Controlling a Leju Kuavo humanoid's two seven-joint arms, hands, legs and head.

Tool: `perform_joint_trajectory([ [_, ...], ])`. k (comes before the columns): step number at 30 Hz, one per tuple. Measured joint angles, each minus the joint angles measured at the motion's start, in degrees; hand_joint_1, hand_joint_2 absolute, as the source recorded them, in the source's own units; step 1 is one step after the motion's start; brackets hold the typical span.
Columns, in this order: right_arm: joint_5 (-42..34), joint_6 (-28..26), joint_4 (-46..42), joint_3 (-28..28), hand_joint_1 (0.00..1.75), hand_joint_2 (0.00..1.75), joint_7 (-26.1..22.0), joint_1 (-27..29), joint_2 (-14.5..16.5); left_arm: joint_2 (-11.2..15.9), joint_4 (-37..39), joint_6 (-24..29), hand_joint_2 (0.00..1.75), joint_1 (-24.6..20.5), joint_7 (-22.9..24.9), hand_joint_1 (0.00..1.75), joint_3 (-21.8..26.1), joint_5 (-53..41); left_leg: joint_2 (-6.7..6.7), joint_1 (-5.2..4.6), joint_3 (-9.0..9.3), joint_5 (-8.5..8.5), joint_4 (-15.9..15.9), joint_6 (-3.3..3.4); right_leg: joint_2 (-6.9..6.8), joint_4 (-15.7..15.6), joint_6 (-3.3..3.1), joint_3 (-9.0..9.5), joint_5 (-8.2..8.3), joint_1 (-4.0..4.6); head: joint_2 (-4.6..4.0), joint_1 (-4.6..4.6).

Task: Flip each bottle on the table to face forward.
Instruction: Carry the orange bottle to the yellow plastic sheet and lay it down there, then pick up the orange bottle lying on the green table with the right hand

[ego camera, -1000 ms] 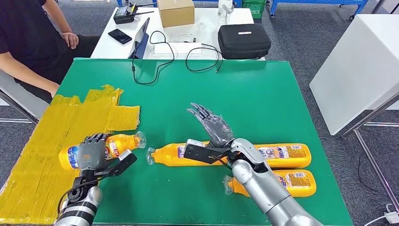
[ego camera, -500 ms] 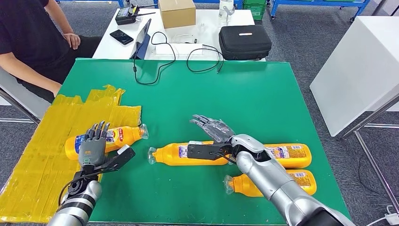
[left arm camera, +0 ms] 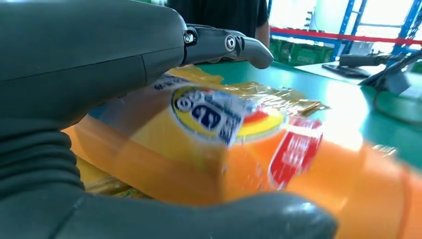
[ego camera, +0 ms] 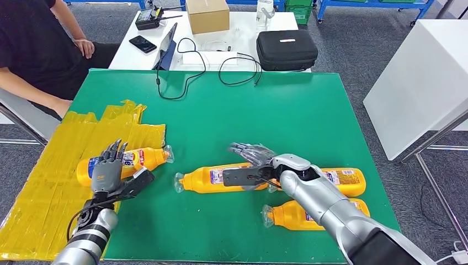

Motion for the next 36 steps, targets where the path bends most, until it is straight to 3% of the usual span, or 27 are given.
perform_joint_trajectory([
  [6,-2.83,2.87,4.27,5.35,0.00,1.75,0.47,-1.84,-0.49,-0.32,-8.13,-5.43,0.00,2.72,-9.17,0.00,3.58,18.22,0.14,0.00,-0.04,0.01,0.02,0.00,0.04,0.01,0.02,-0.08,0.03,0.01,0.00,0.02],
  [16,-4.57,5.15,6.79,10.68,0.00,1.75,0.10,-3.91,-0.77,-0.98,-18.03,-5.95,0.00,5.70,-10.33,0.00,5.67,21.83,0.09,0.00,-0.16,-0.03,0.03,0.00,0.05,-0.01,0.03,-0.19,0.01,0.00,0.00,0.02],
  [20,-5.03,6.73,7.06,12.47,1.72,1.75,0.32,-4.60,-0.80,-1.13,-19.27,-5.73,0.00,5.98,-11.36,0.00,5.78,23.64,0.10,0.00,-0.16,-0.03,0.03,0.00,0.05,-0.01,0.03,-0.19,0.02,0.00,0.00,0.03],
  [29,-9.20,3.30,8.50,15.39,1.75,1.75,0.55,-5.25,-0.89,-1.69,-22.68,-8.45,0.00,6.07,-12.54,0.00,6.20,30.61,0.19,0.01,-0.12,-0.03,0.03,-0.01,0.06,-0.01,0.03,-0.18,0.02,0.00,0.00,0.02],
  [36,-11.14,-6.89,8.94,12.32,1.75,1.75,-0.27,-1.80,0.00,-3.25,-27.86,-22.52,0.00,8.44,-9.24,0.00,7.47,41.24,0.25,0.03,-0.08,-0.05,0.02,-0.02,0.12,-0.01,0.02,-0.17,0.03,0.01,0.00,0.02],
])
